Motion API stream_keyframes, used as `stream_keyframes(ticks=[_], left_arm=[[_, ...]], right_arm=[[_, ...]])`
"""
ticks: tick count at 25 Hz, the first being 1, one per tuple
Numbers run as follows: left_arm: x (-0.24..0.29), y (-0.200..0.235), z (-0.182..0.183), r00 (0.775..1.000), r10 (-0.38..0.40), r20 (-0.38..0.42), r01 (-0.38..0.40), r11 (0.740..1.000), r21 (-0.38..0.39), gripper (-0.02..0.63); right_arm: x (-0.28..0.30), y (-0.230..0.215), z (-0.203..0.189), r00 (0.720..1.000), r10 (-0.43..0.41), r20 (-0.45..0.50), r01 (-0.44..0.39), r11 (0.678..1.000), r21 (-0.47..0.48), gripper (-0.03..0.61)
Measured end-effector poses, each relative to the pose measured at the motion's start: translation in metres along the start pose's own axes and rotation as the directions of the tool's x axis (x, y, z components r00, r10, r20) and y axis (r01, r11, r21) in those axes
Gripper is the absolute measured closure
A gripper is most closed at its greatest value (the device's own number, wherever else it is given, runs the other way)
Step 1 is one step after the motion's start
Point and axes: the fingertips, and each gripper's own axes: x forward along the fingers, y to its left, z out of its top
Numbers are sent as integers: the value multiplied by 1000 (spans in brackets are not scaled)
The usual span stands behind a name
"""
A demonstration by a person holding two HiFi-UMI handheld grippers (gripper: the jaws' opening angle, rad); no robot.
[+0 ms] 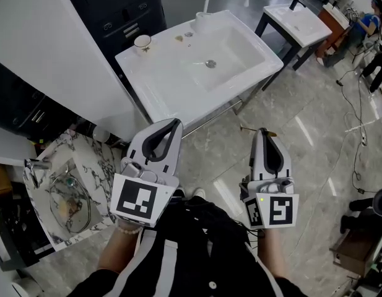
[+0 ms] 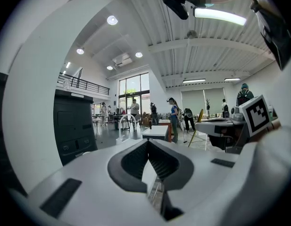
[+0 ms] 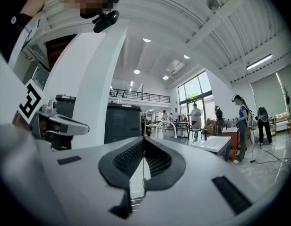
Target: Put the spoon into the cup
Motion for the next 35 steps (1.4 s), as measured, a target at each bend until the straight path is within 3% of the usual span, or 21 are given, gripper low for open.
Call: stream_keyframes(ticks=[19,35], left_arm=[[-10,-33,4,994,113,3,-113,994,1,614],[7,-50,2,995,103,16,-103,995,8,614]], right_arm=[[-15,-20,-1,994,104,20,-104,995,8,572],[-18,-43,-6,995,88,39,-89,996,10,572]])
